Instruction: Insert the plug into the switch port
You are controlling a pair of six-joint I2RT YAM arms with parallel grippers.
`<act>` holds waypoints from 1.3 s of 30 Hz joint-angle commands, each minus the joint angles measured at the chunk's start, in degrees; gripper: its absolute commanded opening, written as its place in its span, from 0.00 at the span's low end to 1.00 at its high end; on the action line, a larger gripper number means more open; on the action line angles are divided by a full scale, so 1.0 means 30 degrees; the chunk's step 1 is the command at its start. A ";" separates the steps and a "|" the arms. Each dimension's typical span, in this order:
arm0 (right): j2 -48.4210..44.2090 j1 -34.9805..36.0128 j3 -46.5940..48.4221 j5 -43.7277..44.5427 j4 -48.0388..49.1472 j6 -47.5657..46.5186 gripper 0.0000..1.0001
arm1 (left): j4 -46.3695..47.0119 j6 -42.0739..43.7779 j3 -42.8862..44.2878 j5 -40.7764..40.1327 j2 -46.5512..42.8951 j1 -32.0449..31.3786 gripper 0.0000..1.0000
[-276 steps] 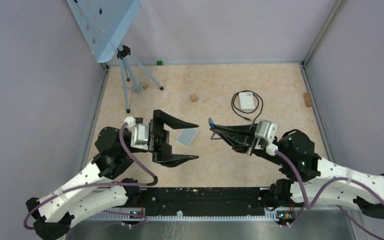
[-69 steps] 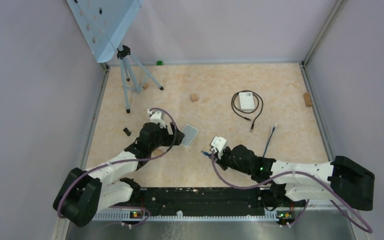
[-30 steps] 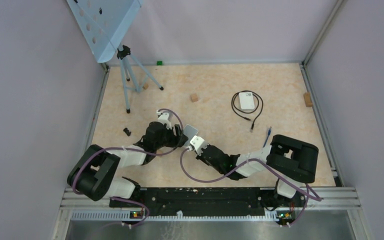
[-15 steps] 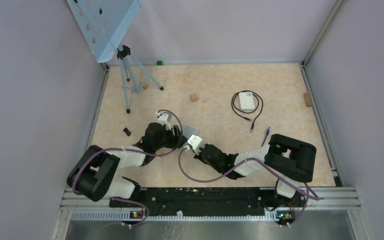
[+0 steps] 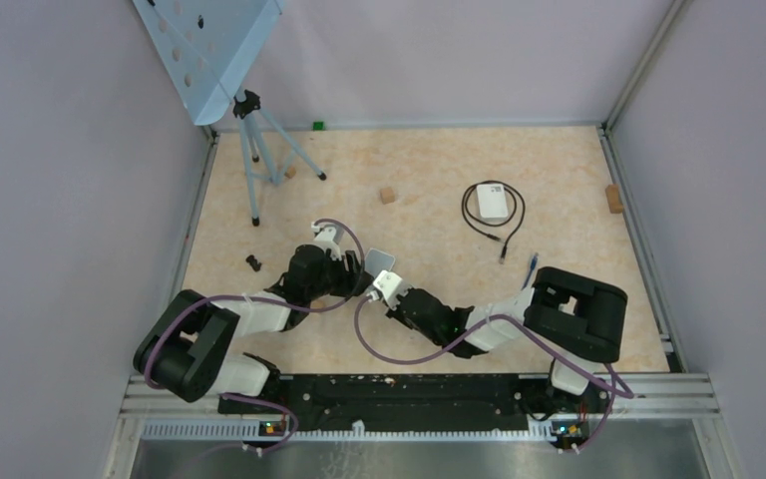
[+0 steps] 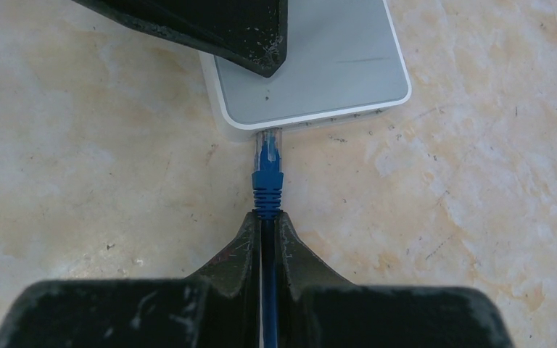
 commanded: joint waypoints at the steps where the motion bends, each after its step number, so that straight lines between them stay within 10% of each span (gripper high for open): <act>1: 0.0501 0.0161 0.1103 -0.0051 0.0897 -0.0073 0.00 | -0.0737 -0.0075 -0.0428 0.1018 0.0289 -0.0036 0.63; 39: 0.0706 -0.1155 0.2638 -0.2969 0.1730 -0.3924 0.00 | 0.1460 0.0432 -0.1287 0.4338 0.0604 -0.0311 0.54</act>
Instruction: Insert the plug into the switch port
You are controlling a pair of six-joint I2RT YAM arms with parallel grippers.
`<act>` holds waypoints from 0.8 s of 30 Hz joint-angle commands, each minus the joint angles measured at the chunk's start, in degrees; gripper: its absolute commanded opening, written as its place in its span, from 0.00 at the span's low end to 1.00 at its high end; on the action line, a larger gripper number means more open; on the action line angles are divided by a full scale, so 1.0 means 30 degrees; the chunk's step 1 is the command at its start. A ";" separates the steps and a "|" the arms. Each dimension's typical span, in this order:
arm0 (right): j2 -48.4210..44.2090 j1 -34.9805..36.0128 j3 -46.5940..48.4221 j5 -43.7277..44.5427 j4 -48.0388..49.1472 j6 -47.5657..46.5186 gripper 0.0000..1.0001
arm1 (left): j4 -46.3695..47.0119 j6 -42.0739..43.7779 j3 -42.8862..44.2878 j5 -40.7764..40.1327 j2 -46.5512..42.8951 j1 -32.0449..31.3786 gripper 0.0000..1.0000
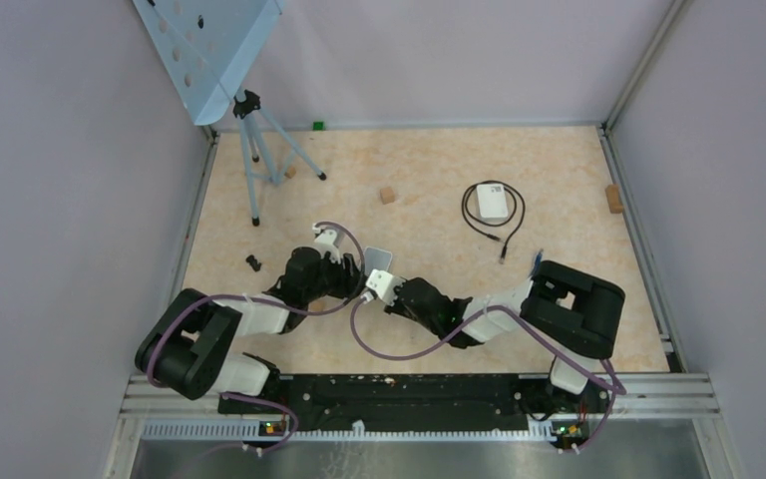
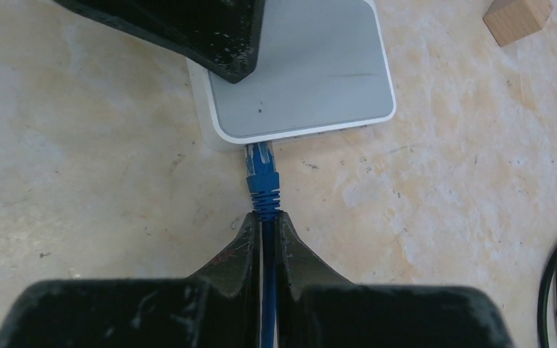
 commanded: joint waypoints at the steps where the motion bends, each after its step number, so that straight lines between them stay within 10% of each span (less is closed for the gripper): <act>1: 0.0207 -0.0217 0.1893 -0.1865 0.2182 0.0046 0.00 | 0.0684 -0.1304 -0.0881 0.3545 0.0450 -0.0744 0.54; 24: 0.0672 -0.0802 0.3320 -0.5665 0.1961 -0.2976 0.00 | 0.1746 0.0410 -0.0046 0.5017 0.1412 -0.2329 0.55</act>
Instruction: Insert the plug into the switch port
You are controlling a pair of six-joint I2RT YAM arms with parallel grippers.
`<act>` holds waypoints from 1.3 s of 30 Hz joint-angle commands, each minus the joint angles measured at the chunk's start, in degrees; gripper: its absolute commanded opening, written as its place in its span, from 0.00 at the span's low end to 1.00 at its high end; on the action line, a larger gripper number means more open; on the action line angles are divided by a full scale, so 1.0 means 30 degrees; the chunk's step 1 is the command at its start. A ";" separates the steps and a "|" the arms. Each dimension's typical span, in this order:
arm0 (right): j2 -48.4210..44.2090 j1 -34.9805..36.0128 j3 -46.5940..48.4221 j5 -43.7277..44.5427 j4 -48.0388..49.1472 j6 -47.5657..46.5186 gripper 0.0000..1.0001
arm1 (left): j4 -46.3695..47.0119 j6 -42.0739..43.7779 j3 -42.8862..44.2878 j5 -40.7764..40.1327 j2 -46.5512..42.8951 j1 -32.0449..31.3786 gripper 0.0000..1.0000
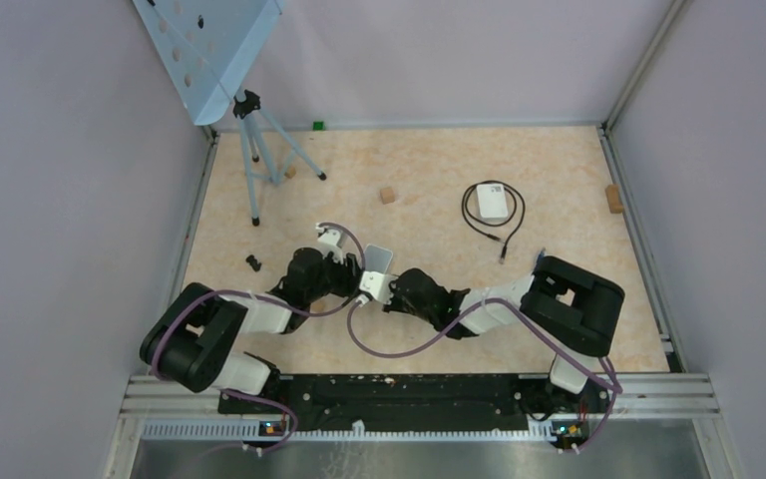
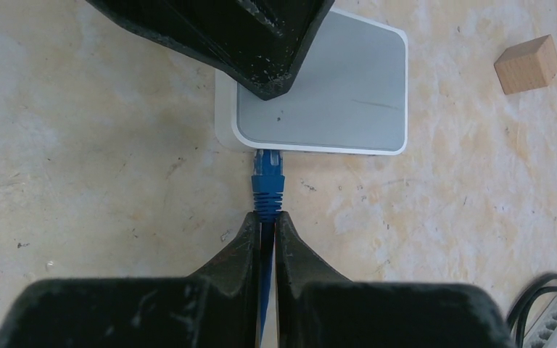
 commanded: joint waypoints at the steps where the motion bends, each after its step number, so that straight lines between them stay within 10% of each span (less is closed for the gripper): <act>1: 0.0533 0.0042 0.2190 -0.3540 0.3845 -0.0210 0.00 | -0.0044 -0.0556 0.0281 0.5437 0.0795 -0.2185 0.55; 19: 0.0118 -0.0052 0.2602 -0.4413 0.5734 0.0311 0.00 | 0.3877 -0.3549 -0.0878 0.5413 0.2415 -0.5267 0.51; 39: -0.5182 0.0683 -0.7081 -0.4876 0.4074 0.3373 0.00 | -0.2113 -0.2495 -0.0936 0.1391 -0.2754 -0.3884 0.92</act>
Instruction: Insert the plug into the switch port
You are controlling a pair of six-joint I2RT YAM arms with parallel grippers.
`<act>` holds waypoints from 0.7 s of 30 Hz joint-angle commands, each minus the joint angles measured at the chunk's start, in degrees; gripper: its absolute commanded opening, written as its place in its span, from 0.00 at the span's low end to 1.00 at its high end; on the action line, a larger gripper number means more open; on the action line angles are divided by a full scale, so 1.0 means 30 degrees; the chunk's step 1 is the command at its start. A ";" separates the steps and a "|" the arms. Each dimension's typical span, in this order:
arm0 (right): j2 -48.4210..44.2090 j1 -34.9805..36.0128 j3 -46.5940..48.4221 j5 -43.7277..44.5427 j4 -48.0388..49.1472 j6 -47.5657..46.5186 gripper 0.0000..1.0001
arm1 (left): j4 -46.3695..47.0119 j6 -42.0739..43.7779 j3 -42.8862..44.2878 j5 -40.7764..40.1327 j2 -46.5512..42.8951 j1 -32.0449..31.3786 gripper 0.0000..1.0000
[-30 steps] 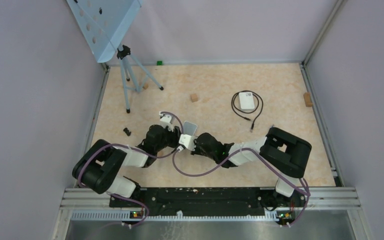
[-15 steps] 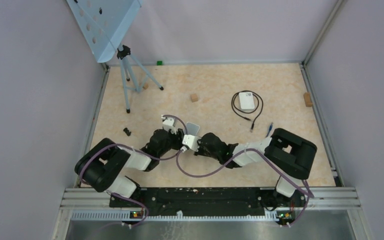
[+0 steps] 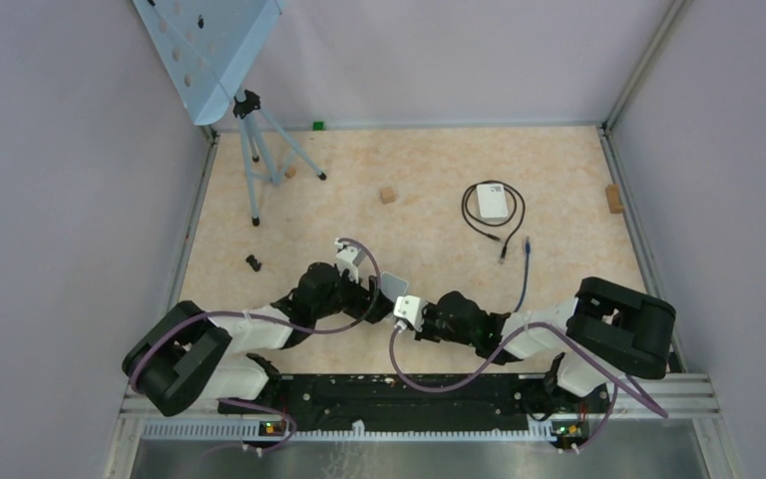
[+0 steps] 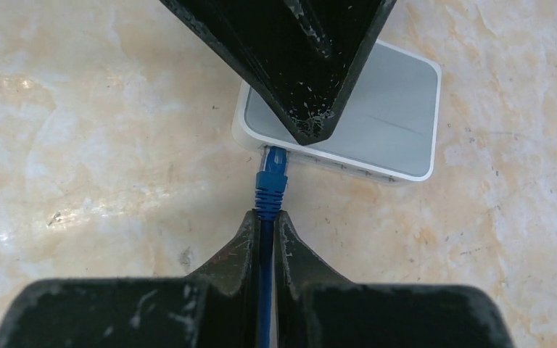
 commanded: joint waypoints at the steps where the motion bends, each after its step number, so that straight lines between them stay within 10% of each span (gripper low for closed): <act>1: -0.0468 0.0332 -0.0677 -0.0208 0.1131 0.1257 0.00 | -0.0171 -0.0646 -0.0398 0.0882 -0.0322 -0.0197 0.92; 15: 0.0091 0.0359 -0.0398 -0.0084 0.0854 0.1491 0.00 | -0.3587 -0.1546 -0.0658 -0.4755 -0.3151 -0.0174 0.99; 21: 0.0166 0.0404 -0.0428 -0.0084 0.1083 0.1571 0.00 | -0.2995 -0.1045 -0.0497 -0.2608 -0.2317 -0.0234 0.88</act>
